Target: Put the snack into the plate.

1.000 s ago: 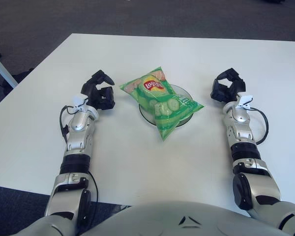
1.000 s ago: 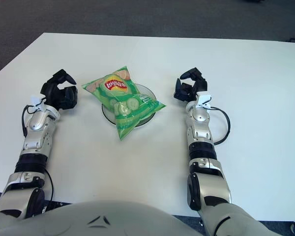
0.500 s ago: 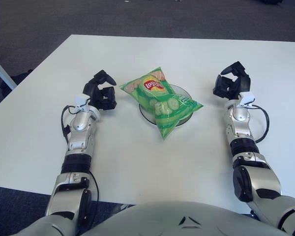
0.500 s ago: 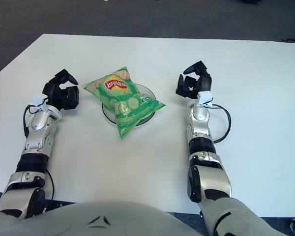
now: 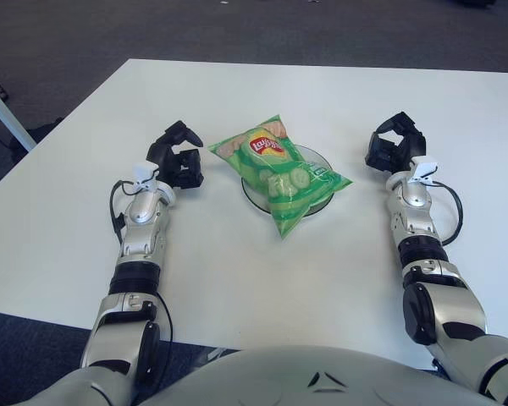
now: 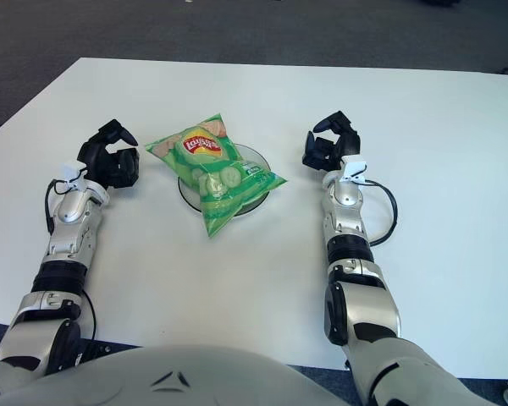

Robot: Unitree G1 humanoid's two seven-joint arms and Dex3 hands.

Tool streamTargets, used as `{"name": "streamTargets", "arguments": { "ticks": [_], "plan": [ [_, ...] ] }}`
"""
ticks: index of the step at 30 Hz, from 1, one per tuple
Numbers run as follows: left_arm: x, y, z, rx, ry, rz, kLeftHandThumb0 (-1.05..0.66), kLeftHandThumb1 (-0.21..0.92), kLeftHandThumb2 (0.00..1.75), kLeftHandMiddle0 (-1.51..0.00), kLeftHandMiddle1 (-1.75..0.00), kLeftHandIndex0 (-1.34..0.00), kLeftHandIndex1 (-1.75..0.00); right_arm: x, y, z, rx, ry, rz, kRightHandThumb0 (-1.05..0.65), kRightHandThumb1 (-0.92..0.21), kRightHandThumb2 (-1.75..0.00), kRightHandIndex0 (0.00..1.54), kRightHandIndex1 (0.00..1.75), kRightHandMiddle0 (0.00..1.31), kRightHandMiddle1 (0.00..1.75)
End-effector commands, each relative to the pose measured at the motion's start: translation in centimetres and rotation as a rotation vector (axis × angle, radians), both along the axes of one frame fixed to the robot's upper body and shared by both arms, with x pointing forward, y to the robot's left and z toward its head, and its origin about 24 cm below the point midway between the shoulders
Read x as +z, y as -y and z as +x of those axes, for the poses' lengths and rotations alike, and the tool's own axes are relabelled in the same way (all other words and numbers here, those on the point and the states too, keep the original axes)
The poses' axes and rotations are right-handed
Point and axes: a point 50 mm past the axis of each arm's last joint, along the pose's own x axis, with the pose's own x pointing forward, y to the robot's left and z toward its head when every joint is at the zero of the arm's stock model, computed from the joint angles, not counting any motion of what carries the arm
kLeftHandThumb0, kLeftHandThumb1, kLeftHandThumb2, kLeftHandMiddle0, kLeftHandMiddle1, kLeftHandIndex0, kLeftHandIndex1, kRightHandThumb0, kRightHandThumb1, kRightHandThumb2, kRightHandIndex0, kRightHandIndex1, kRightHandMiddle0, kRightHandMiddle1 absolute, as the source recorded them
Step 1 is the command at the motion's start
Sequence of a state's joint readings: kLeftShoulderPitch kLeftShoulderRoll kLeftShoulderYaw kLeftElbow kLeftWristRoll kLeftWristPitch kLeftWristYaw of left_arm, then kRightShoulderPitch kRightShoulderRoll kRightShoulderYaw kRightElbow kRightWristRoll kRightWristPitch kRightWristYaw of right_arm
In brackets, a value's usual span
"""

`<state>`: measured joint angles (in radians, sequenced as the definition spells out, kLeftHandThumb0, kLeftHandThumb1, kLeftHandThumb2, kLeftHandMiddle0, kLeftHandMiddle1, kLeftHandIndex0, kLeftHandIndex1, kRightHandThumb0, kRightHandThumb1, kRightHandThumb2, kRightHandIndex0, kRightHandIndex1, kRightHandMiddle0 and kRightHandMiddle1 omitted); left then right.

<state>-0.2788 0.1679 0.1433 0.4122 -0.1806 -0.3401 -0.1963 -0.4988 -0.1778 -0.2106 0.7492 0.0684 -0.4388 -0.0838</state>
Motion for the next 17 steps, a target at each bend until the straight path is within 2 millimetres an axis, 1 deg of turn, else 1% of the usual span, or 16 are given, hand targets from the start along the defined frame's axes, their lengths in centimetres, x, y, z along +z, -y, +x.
{"name": "streamTargets", "arguments": {
  "ticks": [1,17],
  "plan": [
    [-4.77,0.6,-2.11,0.03,-0.182,-0.067,-0.47,0.34,1.29,-1.3,-1.75,-0.6,-1.75,-3.93,0.01,-1.97,-0.004,-0.147,0.032,-0.46,-0.37,-1.25,1.31,1.75,0.57,1.75],
    [-4.73,-0.25,-1.38,0.074,-0.206,-0.121,-0.48,0.3,1.34,-1.3,-1.75,-0.63,-1.75,-3.85,0.07,-1.95,0.014,-0.167,0.045,-0.46,-0.37,-1.25,1.33,1.75,0.57,1.75]
  ]
}}
